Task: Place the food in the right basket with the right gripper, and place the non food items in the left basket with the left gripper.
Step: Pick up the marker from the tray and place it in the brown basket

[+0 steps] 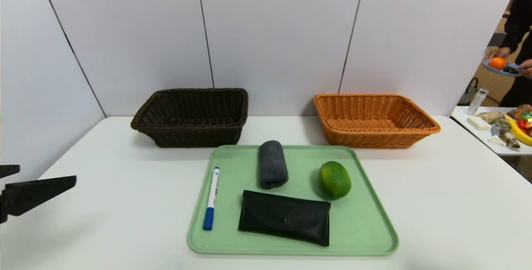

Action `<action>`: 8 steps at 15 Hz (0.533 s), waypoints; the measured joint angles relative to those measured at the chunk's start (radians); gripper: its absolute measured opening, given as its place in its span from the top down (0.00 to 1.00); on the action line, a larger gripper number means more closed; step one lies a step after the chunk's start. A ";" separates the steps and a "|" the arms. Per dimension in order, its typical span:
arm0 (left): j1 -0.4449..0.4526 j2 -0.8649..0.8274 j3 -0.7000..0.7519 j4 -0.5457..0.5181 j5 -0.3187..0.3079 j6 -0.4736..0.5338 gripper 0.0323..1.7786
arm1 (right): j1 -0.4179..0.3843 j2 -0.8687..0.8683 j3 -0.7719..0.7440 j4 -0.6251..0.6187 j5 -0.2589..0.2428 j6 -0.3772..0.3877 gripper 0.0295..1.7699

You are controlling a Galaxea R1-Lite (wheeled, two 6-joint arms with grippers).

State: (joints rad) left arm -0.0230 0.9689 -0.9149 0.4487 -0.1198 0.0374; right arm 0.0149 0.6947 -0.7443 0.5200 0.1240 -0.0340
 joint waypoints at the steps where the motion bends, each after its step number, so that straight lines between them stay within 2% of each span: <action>1: -0.018 0.047 -0.030 0.027 -0.005 0.000 0.05 | 0.005 0.040 -0.032 0.018 0.020 0.000 0.04; 4: -0.112 0.163 -0.133 0.126 -0.009 -0.041 0.05 | 0.017 0.143 -0.097 0.021 0.089 0.000 0.04; 6: -0.212 0.228 -0.201 0.185 -0.007 -0.117 0.05 | 0.038 0.213 -0.126 0.020 0.121 -0.002 0.04; 8: -0.310 0.295 -0.251 0.206 0.007 -0.211 0.05 | 0.089 0.286 -0.139 0.005 0.131 -0.003 0.04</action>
State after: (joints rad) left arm -0.3328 1.2643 -1.1655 0.6547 -0.1123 -0.1732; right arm 0.1034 0.9809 -0.8828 0.5247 0.2553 -0.0368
